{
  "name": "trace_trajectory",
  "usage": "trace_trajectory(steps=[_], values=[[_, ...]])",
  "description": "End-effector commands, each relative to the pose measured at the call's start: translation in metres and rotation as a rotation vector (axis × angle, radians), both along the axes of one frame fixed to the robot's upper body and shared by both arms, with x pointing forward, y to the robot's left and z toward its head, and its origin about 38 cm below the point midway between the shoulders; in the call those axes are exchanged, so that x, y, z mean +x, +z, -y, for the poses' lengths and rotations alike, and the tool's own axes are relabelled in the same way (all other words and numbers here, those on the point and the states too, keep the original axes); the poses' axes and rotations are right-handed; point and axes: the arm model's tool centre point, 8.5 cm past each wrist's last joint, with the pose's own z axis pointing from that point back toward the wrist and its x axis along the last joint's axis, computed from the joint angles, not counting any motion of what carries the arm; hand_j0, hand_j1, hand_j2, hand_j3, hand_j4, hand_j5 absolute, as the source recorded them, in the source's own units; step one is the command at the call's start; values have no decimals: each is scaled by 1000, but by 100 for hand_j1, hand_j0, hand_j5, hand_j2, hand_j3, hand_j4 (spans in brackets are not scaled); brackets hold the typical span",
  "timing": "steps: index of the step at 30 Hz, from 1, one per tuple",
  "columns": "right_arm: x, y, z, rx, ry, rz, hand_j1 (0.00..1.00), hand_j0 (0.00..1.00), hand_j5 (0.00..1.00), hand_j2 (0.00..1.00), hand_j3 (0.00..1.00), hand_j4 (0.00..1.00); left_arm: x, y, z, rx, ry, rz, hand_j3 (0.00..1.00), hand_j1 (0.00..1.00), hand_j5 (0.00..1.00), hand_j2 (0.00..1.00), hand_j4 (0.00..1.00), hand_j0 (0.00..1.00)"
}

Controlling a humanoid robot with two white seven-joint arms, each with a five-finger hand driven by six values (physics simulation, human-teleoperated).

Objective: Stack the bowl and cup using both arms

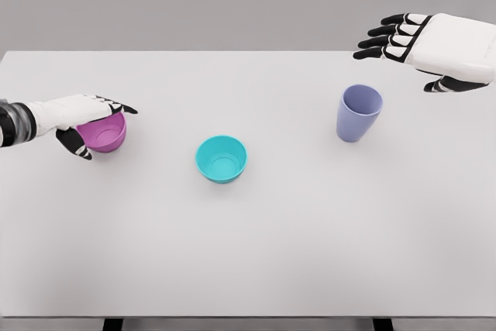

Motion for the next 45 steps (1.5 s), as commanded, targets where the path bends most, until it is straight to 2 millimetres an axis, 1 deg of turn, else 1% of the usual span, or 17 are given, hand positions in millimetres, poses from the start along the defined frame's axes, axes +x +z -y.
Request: trace_trajectory(steps=[1,6,10,14,16,19,20,24,30,34,45], values=[[0,1,0,5,-2,-1,100,100,100,100,100,100,0,0,0,-1,0,0,100,100,100,100,100,100],[0,1,0,5,-2,-1,100,100,100,100,100,100,5,-3,0,-3,11,-1,100,100,100,100,100,100],[0,1,0,5,-2,-1,100,100,100,100,100,100,5,-3,1,-4,11,-2,100,100,100,100,100,100],[0,1,0,5,-2,-1,100,100,100,100,100,100,4,-8,2,3,9,-13,100,100,100,100,100,100],[0,0,0,5,-2,-3,100,100,100,100,100,100,4,-8,2,3,9,-13,95,95,95,95,95,95],[0,0,0,6,-1,-3,100,100,100,100,100,100,5,-9,0,3,15,-16,85,85,85,85,85,85],[0,0,0,5,-2,-3,100,100,100,100,100,100,5,-8,0,1,15,-17,84,84,84,84,84,84],[0,0,0,6,-1,-3,100,100,100,100,100,100,5,-7,0,-3,18,-15,73,73,73,73,73,73],[0,0,0,4,-1,-3,100,100,100,100,100,100,3,1,8,-12,-7,4,65,65,65,65,65,65],[0,0,0,6,-1,-3,100,100,100,100,100,100,1,8,15,-18,-32,22,61,61,61,61,61,61],[0,0,0,6,-1,-3,100,100,100,100,100,100,-8,25,37,-33,-110,65,59,59,59,59,59,59]])
